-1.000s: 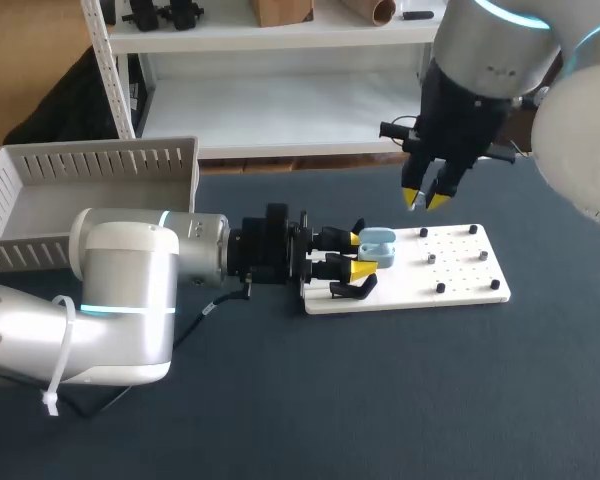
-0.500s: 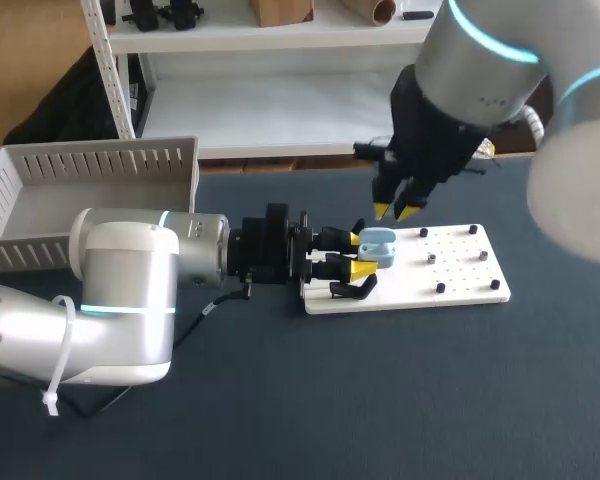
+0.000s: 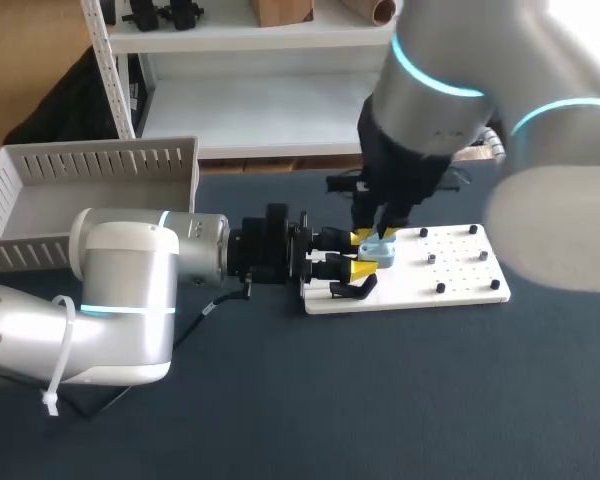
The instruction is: Pick up each earbud case from the left stands, insert the matching earbuds, close the lid, and place the case in the box.
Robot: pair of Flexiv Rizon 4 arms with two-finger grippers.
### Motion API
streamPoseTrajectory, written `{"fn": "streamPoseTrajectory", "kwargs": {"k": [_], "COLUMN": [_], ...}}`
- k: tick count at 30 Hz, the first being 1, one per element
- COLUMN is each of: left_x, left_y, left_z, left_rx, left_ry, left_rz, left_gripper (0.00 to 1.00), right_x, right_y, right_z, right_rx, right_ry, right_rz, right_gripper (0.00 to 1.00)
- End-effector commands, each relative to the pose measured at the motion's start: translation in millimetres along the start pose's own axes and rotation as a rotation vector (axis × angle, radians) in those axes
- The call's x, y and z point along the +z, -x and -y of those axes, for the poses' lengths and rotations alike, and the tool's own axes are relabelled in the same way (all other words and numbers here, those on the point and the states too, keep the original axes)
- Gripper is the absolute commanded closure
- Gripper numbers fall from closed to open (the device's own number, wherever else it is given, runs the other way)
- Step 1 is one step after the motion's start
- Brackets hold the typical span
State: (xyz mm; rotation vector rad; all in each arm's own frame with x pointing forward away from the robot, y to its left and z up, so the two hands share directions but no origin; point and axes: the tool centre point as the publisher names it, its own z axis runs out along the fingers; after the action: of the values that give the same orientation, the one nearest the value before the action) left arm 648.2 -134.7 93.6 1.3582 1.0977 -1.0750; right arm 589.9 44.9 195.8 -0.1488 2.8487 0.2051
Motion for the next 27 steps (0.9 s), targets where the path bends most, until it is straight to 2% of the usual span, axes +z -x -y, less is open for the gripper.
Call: {"fn": "streamPoseTrajectory", "kwargs": {"k": [1, 16, 27], "left_x": [0, 0, 0], "left_y": [-0.5, -0.5, -0.5], "left_z": [1.0, 1.0, 1.0], "left_rx": [0.002, 0.002, 0.002], "left_ry": [0.004, 0.004, 0.004], "left_rz": [0.001, 0.001, 0.001], "left_gripper": [1.00, 1.00, 1.00], "right_x": [9, 31, 38], "right_y": [6, 11, 14], "right_z": [-6, 5, 6], "right_rx": [0.022, 0.055, 0.060], "right_ry": [-0.033, -0.068, -0.062], "right_rz": [-0.007, 0.008, 0.010], "right_gripper": [1.00, 1.00, 1.00]}}
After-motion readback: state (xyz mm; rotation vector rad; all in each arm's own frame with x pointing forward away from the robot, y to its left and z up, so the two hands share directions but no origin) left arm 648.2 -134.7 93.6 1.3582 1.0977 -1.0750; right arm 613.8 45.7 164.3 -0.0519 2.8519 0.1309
